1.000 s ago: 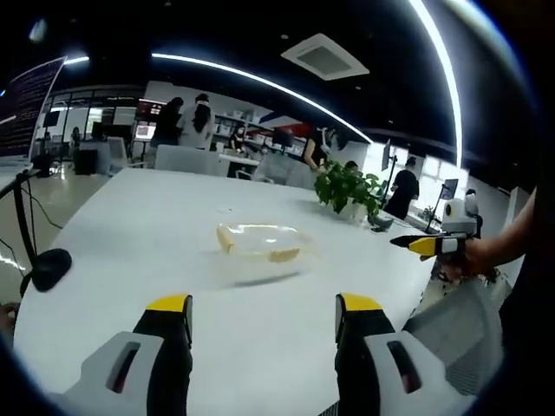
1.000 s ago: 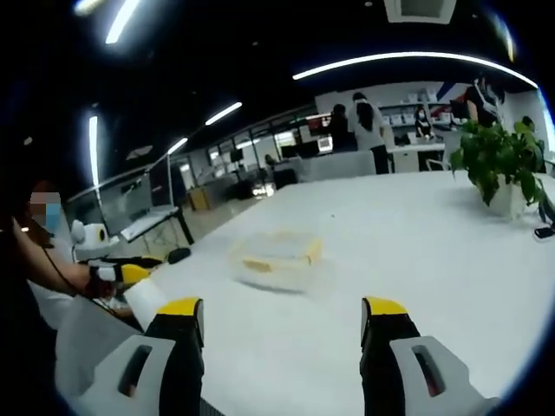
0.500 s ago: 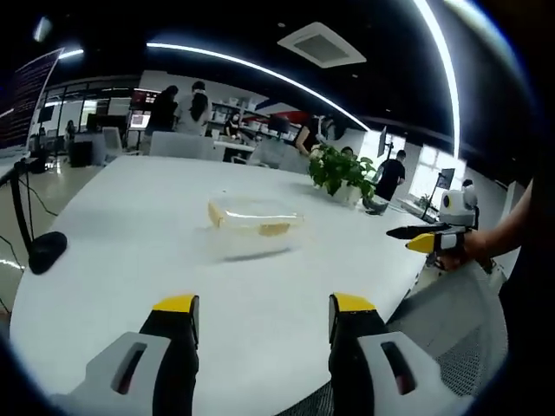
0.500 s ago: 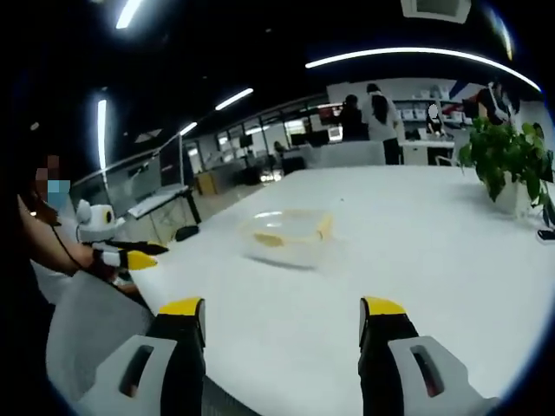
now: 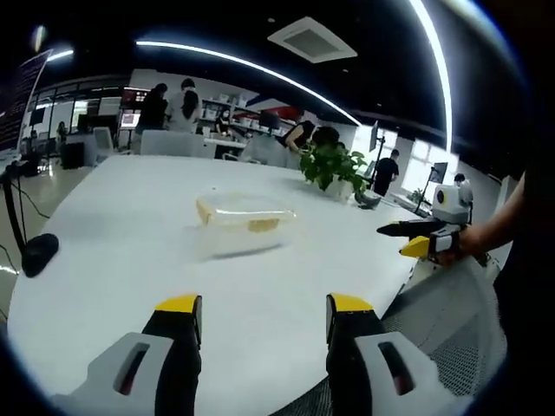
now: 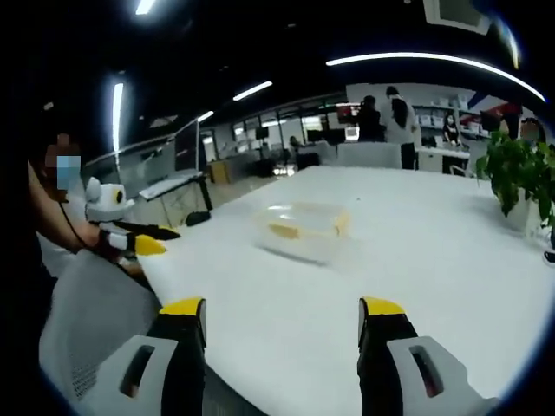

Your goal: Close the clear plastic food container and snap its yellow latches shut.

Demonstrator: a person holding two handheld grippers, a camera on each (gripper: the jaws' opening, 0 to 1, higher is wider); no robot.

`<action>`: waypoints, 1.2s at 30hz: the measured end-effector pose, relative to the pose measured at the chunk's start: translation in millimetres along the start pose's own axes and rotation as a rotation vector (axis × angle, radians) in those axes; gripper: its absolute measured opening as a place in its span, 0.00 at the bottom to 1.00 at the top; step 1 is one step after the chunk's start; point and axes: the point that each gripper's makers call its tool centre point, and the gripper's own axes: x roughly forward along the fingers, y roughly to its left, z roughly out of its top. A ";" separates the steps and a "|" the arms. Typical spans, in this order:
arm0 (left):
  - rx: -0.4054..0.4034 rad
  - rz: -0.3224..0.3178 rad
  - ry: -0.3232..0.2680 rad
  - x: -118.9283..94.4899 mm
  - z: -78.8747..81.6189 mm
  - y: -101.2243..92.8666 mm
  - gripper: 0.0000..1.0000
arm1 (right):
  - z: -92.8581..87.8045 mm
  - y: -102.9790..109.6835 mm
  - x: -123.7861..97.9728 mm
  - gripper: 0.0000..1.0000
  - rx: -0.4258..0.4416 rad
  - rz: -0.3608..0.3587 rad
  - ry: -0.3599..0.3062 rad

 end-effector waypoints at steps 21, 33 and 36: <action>0.012 -0.035 0.027 2.4 -4.3 -7.5 0.59 | -5.2 1.1 1.2 0.70 0.009 0.009 0.021; 0.007 -0.046 0.041 2.6 -8.0 -9.5 0.57 | -7.7 0.8 1.4 0.71 0.006 0.006 0.029; 0.006 -0.050 0.043 2.7 -8.7 -9.6 0.57 | -7.4 1.1 1.7 0.71 0.004 0.004 0.030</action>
